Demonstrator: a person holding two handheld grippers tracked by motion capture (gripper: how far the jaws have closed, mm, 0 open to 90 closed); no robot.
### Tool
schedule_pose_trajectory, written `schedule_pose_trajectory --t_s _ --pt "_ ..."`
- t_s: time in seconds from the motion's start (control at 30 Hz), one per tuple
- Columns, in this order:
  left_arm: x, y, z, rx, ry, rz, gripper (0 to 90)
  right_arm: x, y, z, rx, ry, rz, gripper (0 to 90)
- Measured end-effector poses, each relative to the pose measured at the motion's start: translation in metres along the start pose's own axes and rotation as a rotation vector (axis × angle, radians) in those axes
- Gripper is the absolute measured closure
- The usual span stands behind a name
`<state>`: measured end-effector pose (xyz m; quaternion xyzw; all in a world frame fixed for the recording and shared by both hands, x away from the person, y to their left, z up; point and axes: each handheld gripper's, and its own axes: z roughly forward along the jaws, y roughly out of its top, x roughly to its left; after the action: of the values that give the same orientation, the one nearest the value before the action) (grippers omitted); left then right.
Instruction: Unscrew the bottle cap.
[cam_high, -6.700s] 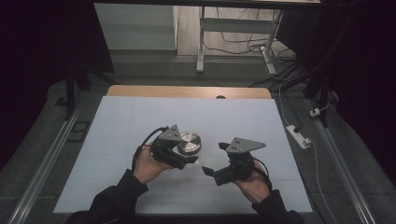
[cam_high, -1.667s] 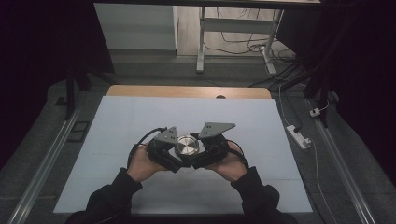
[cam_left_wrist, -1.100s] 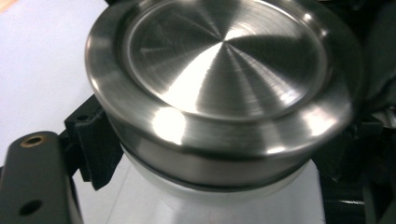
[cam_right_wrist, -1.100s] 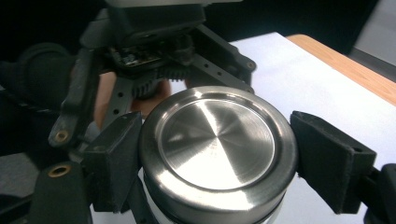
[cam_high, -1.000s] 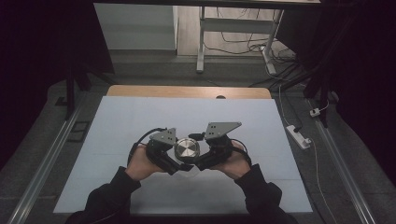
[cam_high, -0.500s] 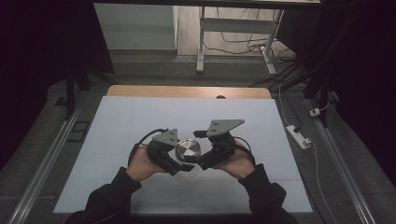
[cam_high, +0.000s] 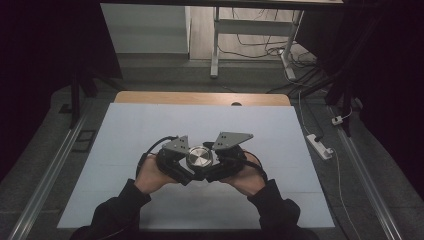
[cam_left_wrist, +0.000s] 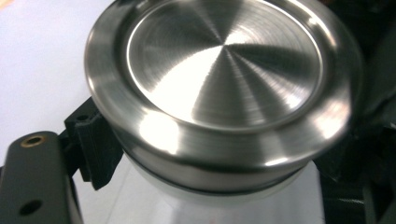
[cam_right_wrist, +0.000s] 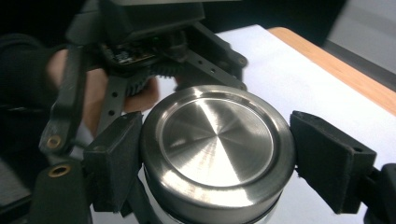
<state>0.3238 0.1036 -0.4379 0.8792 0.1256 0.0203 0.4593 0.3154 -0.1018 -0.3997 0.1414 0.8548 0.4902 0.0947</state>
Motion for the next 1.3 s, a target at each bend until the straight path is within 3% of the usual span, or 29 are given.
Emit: schedule_pose_trajectory --t_s 0.23,0.4,0.6,0.9,1.07,1.2,1.3 --pt "-0.007 0.004 -0.005 -0.03 -0.121 0.085 15.8 -0.006 0.0 -0.013 -0.049 0.19 -0.048 19.7" --pt "-0.015 0.006 -0.004 -0.018 -0.159 0.145 15.8 -0.004 -0.001 -0.019 -0.05 0.28 -0.127 19.7" --pt "-0.018 0.008 -0.004 -0.007 -0.18 0.166 15.8 -0.005 -0.002 -0.022 -0.057 0.33 -0.151 19.8" --pt "-0.019 0.008 -0.003 -0.013 -0.209 0.178 15.8 -0.008 -0.005 -0.022 -0.085 0.387 -0.137 19.8" --pt "-0.02 0.008 -0.003 -0.018 -0.241 0.19 15.8 -0.011 -0.006 -0.024 -0.121 0.441 -0.132 19.8" --pt "-0.023 0.01 0.002 0.017 -0.201 0.201 15.8 -0.017 -0.006 -0.029 -0.183 0.457 -0.089 19.8" --pt "-0.022 0.009 0.005 0.029 -0.176 0.181 15.8 -0.019 -0.006 -0.033 -0.177 0.407 -0.084 19.8"
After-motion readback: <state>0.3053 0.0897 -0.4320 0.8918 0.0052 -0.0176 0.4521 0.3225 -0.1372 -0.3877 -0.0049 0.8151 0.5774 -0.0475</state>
